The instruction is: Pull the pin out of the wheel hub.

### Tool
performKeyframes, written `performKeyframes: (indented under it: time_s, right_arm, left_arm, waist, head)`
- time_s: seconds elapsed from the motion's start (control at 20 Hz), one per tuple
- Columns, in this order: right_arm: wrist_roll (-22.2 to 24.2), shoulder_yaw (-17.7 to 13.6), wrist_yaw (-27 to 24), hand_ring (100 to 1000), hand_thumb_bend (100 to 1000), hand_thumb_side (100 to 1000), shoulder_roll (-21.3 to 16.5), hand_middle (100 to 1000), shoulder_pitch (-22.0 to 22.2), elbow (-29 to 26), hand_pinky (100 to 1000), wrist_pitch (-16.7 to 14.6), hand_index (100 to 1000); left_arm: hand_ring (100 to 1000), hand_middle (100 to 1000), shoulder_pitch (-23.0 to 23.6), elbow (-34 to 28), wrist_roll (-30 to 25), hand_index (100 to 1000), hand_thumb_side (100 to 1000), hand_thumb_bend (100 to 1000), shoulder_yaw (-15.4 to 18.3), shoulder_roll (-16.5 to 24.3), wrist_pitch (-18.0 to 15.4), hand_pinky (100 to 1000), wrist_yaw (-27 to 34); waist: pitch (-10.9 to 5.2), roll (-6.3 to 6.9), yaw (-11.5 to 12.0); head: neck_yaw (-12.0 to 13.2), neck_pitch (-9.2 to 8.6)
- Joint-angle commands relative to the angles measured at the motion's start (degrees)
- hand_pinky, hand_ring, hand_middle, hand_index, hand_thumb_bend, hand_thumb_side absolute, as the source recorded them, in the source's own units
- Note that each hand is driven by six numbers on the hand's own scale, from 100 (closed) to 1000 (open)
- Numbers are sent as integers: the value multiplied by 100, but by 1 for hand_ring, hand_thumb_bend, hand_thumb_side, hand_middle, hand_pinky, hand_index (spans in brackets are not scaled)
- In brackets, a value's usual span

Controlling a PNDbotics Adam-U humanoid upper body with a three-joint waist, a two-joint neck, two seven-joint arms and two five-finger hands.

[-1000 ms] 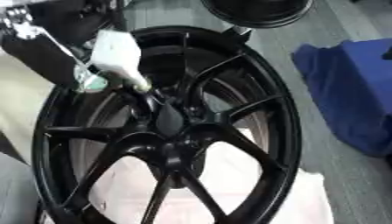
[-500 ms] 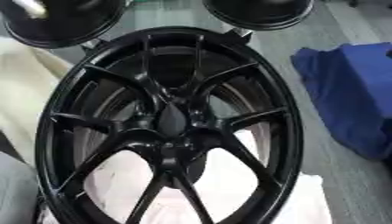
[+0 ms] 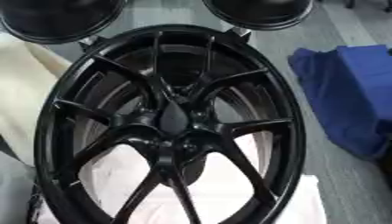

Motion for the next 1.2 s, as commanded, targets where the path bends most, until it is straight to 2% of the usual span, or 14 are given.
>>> performKeyframes:
  time_s: [0.05, 0.1, 0.15, 0.2, 0.35, 0.4, 0.55, 0.6, 0.65, 0.7, 0.75, 0.85, 1.0, 1.2]
  right_arm:
    - [-10, -91, 16, 567, 100, 479, -102, 502, -19, -104, 771, -19, 601]
    - [-10, -93, 12, 567, 100, 482, -102, 502, -18, -104, 771, -22, 601]
    - [-8, -94, 9, 567, 100, 477, -103, 502, -18, -104, 771, -26, 600]
    - [-4, -93, 5, 567, 100, 477, -106, 502, -21, -104, 771, -30, 600]
    - [6, -87, -4, 566, 100, 480, -106, 502, -26, -104, 771, -26, 600]
    - [7, -85, -6, 566, 100, 480, -105, 502, -27, -104, 771, -22, 600]
    - [10, -85, -6, 566, 100, 479, -109, 502, -26, -104, 772, -23, 600]
    - [9, -87, -7, 566, 100, 478, -110, 502, -26, -104, 772, -24, 600]
    - [8, -89, -7, 566, 100, 478, -111, 502, -25, -104, 772, -26, 600]
    - [6, -91, -8, 566, 100, 478, -113, 502, -24, -104, 772, -28, 600]
    - [4, -93, -9, 566, 100, 476, -114, 502, -26, -104, 772, -32, 600]
    - [3, -94, -13, 566, 100, 473, -126, 502, -41, -104, 772, -44, 600]
    - [11, -92, -21, 566, 100, 471, -152, 502, -67, -104, 772, -73, 600]
    - [33, -84, -39, 566, 100, 468, -155, 502, -99, -104, 772, -109, 601]
  left_arm:
    - [401, 272, 23, 132, 46, 514, 100, 198, 181, 315, -151, 837, 89]
    - [443, 326, 48, 164, 12, 564, 100, 218, 182, 318, -192, 850, 88]
    - [554, 496, 70, 189, -54, 708, 113, 283, 176, 319, -234, 886, 84]
    - [735, 717, 89, 207, -169, 843, 423, 505, 165, 319, -291, 940, 75]
    - [877, 871, 144, 235, -666, 941, 799, 884, 139, 321, -554, 992, -29]
    - [880, 878, 150, 257, -803, 944, 834, 922, 151, 322, -615, 991, -74]
    - [852, 852, 128, 309, -900, 917, 824, 859, 234, 316, -655, 975, -234]
    - [822, 820, 111, 311, -836, 886, 812, 759, 267, 303, -638, 961, -252]
    - [750, 742, 84, 298, -709, 828, 776, 583, 314, 280, -615, 940, -220]
    - [716, 708, 52, 249, -520, 809, 771, 514, 363, 246, -634, 930, -105]
    - [644, 640, 20, 174, -280, 761, 759, 395, 407, 205, -715, 917, 104]
    - [563, 569, -19, -20, 297, 720, 721, 281, 461, 132, -1079, 904, 687]
    - [533, 539, -21, -336, 1319, 696, 670, 231, 486, 2, -1758, 901, 1677]
    - [541, 547, 50, -938, 2412, 700, 652, 257, 444, -396, -2362, 905, 2611]
  waist:
    - [-111, -9, -3]
    - [-115, -15, -3]
    - [-118, -19, -2]
    - [-121, -21, -1]
    - [-125, -19, 9]
    - [-126, -18, 13]
    - [-130, -15, 27]
    - [-131, -14, 31]
    - [-131, -16, 37]
    - [-129, -20, 43]
    - [-128, -26, 48]
    - [-123, -40, 53]
    - [-120, -62, 60]
    - [-112, -101, 72]
  head:
    - [-7, -82]
    - [-4, -83]
    - [2, -87]
    - [9, -89]
    - [14, -97]
    - [12, -99]
    - [10, -98]
    - [9, -95]
    - [7, -91]
    - [3, -89]
    - [-2, -88]
    - [-11, -92]
    - [-12, -90]
    - [-2, -99]
